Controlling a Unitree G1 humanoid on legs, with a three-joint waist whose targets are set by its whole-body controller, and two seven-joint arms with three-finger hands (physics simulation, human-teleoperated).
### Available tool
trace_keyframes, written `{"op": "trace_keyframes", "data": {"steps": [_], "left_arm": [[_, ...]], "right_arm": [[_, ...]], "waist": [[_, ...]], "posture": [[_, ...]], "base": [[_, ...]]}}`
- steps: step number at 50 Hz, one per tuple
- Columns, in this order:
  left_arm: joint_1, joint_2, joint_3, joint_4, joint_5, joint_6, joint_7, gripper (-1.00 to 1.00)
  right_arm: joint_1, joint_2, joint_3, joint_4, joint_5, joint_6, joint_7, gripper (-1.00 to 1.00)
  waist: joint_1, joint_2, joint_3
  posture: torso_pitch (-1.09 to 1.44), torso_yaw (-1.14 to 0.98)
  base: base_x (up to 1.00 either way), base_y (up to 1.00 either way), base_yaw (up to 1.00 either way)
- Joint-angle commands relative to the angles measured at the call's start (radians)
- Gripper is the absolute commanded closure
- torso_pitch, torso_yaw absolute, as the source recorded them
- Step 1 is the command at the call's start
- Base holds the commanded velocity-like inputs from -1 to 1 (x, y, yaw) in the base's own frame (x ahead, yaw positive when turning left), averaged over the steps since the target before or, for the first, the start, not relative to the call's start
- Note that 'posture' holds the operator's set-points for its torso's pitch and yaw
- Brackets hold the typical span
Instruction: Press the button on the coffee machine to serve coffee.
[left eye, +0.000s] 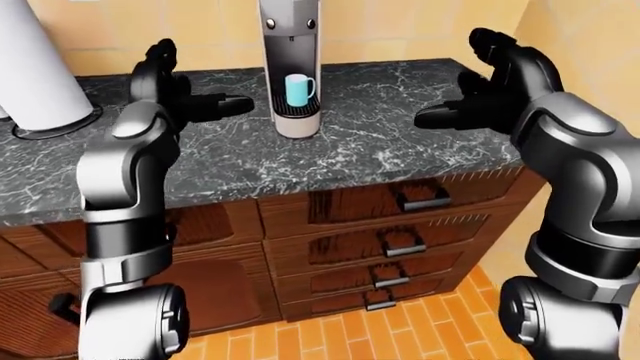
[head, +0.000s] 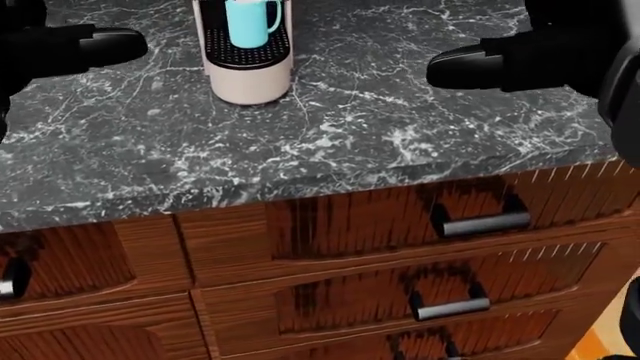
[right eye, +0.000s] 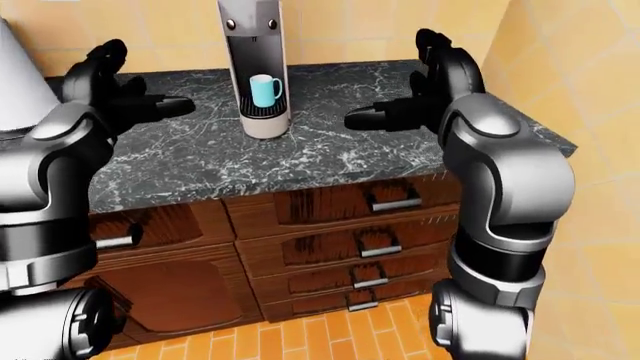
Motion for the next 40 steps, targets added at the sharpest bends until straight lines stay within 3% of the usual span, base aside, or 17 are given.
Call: {"op": "trace_keyframes", "data": {"steps": [1, 8, 10, 12, 13, 14, 15, 21, 23, 25, 26, 27, 29, 33, 34, 36, 40], "left_arm": [[-0.038, 0.016, 0.005, -0.022, -0.001, -0.028, -0.005, -1.0], [-0.046, 0.015, 0.004, -0.017, 0.001, -0.026, -0.004, -1.0], [-0.047, 0.012, 0.001, -0.014, 0.003, -0.03, -0.004, -1.0], [-0.049, 0.012, 0.003, -0.024, 0.001, -0.019, -0.002, -1.0], [-0.048, 0.012, 0.003, -0.028, 0.0, -0.016, -0.001, -1.0], [-0.052, 0.014, 0.004, -0.03, -0.001, -0.012, -0.002, -1.0], [-0.051, 0.014, 0.004, -0.031, -0.001, -0.011, -0.002, -1.0], [-0.035, 0.011, 0.006, -0.044, -0.002, -0.01, -0.001, -1.0], [-0.032, 0.01, 0.006, -0.045, -0.003, -0.01, -0.002, -1.0], [-0.031, 0.01, 0.005, -0.045, -0.002, -0.009, -0.002, -1.0], [-0.03, 0.008, 0.004, -0.039, 0.0, -0.017, -0.003, -1.0], [-0.028, 0.006, 0.003, -0.042, 0.0, -0.016, -0.002, -1.0], [-0.027, 0.005, 0.003, -0.049, -0.001, -0.008, 0.0, -1.0], [-0.016, -0.001, 0.003, -0.063, -0.002, -0.006, 0.002, -1.0], [-0.014, -0.002, 0.003, -0.068, -0.003, -0.002, 0.003, -1.0], [-0.013, -0.003, 0.003, -0.071, -0.004, 0.0, 0.004, -1.0], [-0.01, -0.007, 0.001, -0.075, -0.003, -0.001, 0.006, -1.0]], "right_arm": [[-0.031, -0.007, -0.008, -0.024, -0.005, -0.03, -0.005, -1.0], [-0.028, -0.009, -0.012, -0.029, 0.0, -0.029, -0.007, -1.0], [-0.023, -0.009, -0.013, -0.028, 0.001, -0.034, -0.006, -1.0], [-0.03, -0.014, -0.014, -0.03, 0.004, -0.025, -0.006, -1.0], [-0.029, -0.016, -0.015, -0.033, 0.005, -0.023, -0.005, -1.0], [-0.025, -0.018, -0.016, -0.031, 0.005, -0.03, -0.004, -1.0], [-0.026, -0.017, -0.014, -0.031, 0.005, -0.03, -0.005, -1.0], [-0.03, -0.011, -0.009, -0.026, 0.005, -0.033, -0.011, -1.0], [-0.024, -0.009, -0.01, -0.025, 0.004, -0.039, -0.012, -1.0], [-0.022, -0.009, -0.007, -0.019, 0.004, -0.045, -0.01, -1.0], [-0.024, -0.008, -0.005, -0.015, 0.004, -0.044, -0.009, -1.0], [-0.024, -0.008, -0.002, -0.013, 0.002, -0.042, -0.01, -1.0], [-0.021, -0.006, -0.004, -0.018, 0.004, -0.04, -0.008, -1.0], [-0.014, -0.008, -0.003, -0.037, 0.005, -0.023, -0.004, -1.0], [-0.005, -0.011, -0.005, -0.038, 0.001, -0.029, -0.002, -1.0], [-0.003, -0.014, -0.003, -0.038, -0.004, -0.023, -0.001, -1.0], [-0.001, -0.017, -0.002, -0.035, -0.013, -0.012, 0.009, -1.0]], "waist": [[0.01, -0.011, -0.026], [0.0, 0.051, -0.014], [-0.008, 0.087, -0.016], [-0.014, 0.151, -0.034], [-0.003, 0.112, -0.022], [-0.01, 0.13, -0.02], [-0.007, 0.127, -0.019], [0.006, 0.073, -0.015], [0.012, 0.044, -0.018], [0.017, -0.009, -0.03], [0.023, -0.014, -0.039], [0.013, 0.005, -0.006], [0.016, 0.008, -0.012], [0.01, 0.073, -0.002], [0.003, 0.053, -0.005], [0.001, 0.055, -0.024], [0.0, 0.049, -0.028]], "posture": [[0.0, 0.0], [0.0, 0.0], [0.0, 0.0], [0.0, 0.0], [0.0, 0.0], [0.0, 0.0], [0.0, 0.0], [0.0, 0.0], [0.0, 0.0], [0.0, 0.0], [0.0, 0.0], [0.0, 0.0], [0.0, 0.0], [0.0, 0.0], [0.0, 0.0], [0.0, 0.0], [0.0, 0.0]], "base": [[0.22, 0.01, 0.0], [0.24, 0.0, 0.0], [0.25, 0.0, 0.0], [0.24, 0.0, 0.0], [0.24, 0.0, 0.0], [0.24, 0.0, 0.0], [0.24, 0.0, 0.0], [0.25, 0.0, 0.0], [0.25, 0.0, 0.0], [0.25, 0.0, 0.0], [0.2, 0.0, 0.0], [0.05, 0.0, 0.0], [0.0, 0.0, 0.0], [0.0, 0.0, 0.0], [0.0, 0.0, 0.0], [0.0, 0.0, 0.0], [0.0, 0.0, 0.0]]}}
